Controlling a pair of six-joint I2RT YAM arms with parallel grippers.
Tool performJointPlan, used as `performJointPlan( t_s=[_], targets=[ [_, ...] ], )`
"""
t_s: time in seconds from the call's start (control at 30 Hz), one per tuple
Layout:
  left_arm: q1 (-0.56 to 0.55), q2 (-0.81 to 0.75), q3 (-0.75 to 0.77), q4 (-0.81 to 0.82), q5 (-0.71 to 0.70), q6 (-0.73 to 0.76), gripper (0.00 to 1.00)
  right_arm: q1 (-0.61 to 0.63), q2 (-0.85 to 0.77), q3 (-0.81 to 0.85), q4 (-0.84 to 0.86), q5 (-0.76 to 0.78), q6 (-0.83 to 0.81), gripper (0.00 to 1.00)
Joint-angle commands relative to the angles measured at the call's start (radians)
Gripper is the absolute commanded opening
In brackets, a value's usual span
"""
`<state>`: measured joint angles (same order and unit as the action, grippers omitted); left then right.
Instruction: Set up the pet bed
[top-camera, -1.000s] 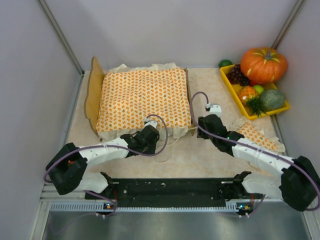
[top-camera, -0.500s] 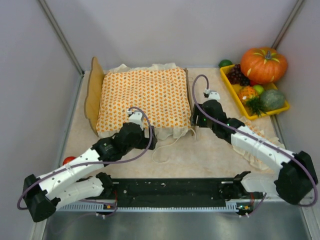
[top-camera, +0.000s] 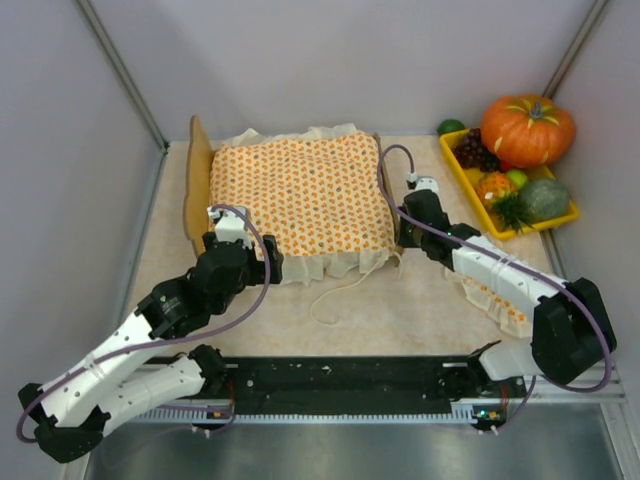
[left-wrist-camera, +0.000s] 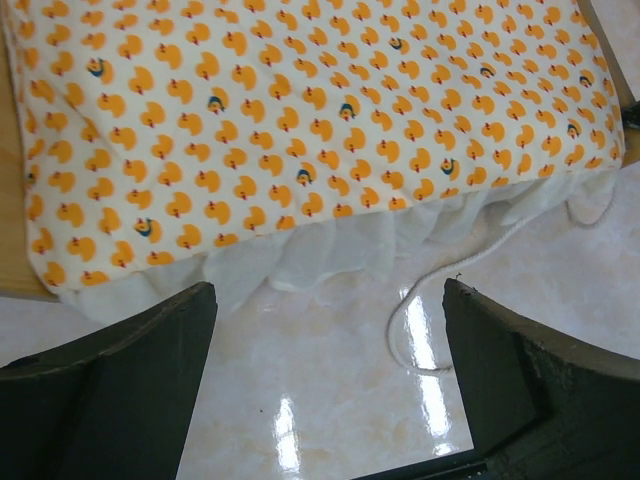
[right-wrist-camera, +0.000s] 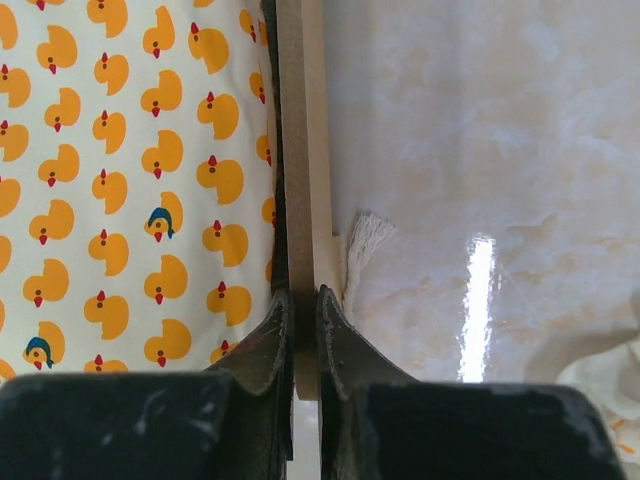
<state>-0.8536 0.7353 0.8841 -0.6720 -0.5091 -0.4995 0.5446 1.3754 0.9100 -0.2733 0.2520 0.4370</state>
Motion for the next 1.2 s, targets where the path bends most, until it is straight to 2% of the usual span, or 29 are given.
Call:
performJointPlan(
  t_s=[0.0,0.1,0.17,0.23,0.27,0.3,0.37,0.4,0.47,0.5,0.67,0.8,0.93,1.1,1.17],
  targets=[
    [0.007,0.010,0.073,-0.049,-0.071,0.059,0.99,-0.101,-0.073,-0.022,-0.035,0.037,-0.087,0.00],
    [0.007,0.021,0.090,-0.060,-0.078,0.064,0.99,-0.126,-0.095,-0.008,-0.040,0.056,-0.138,0.00],
    [0.005,0.019,0.092,-0.057,-0.074,0.064,0.99,-0.140,-0.099,0.013,-0.041,0.006,-0.170,0.00],
    [0.007,0.016,0.088,-0.054,-0.071,0.065,0.99,-0.141,-0.093,0.039,-0.070,-0.020,-0.190,0.05],
    [0.007,0.016,0.090,-0.051,-0.065,0.073,0.99,-0.140,-0.096,0.061,-0.099,-0.034,-0.181,0.11],
    [0.005,0.018,0.092,-0.054,-0.063,0.075,0.99,-0.140,-0.105,0.067,-0.106,-0.048,-0.164,0.25],
    [0.007,0.021,0.105,-0.063,-0.062,0.075,0.99,-0.140,-0.162,0.075,-0.113,-0.089,-0.138,0.36],
    [0.007,0.026,0.111,-0.080,-0.063,0.070,0.99,-0.138,-0.182,0.076,-0.112,-0.108,-0.109,0.49],
    [0.008,0.026,0.127,-0.087,-0.063,0.064,0.99,-0.120,-0.225,0.089,-0.113,-0.099,-0.087,0.55],
    [0.008,0.023,0.128,-0.089,-0.063,0.065,0.99,-0.071,-0.245,0.099,-0.131,-0.073,-0.081,0.59],
    [0.011,0.016,0.145,-0.078,-0.059,0.076,0.99,0.115,-0.230,0.153,-0.142,-0.020,0.009,0.62],
    [0.051,0.024,0.171,-0.096,-0.029,0.064,0.99,0.297,-0.179,0.130,-0.015,0.018,0.147,0.62],
    [0.169,0.001,0.187,-0.130,0.044,0.064,0.99,0.473,-0.032,0.165,0.108,0.062,0.235,0.60],
    [0.341,-0.024,0.217,-0.239,0.116,0.102,0.99,0.566,0.137,0.300,0.180,0.131,0.273,0.56],
    [0.442,-0.034,0.219,-0.265,0.154,0.133,0.99,0.595,0.201,0.345,0.198,0.147,0.282,0.56]
  ],
)
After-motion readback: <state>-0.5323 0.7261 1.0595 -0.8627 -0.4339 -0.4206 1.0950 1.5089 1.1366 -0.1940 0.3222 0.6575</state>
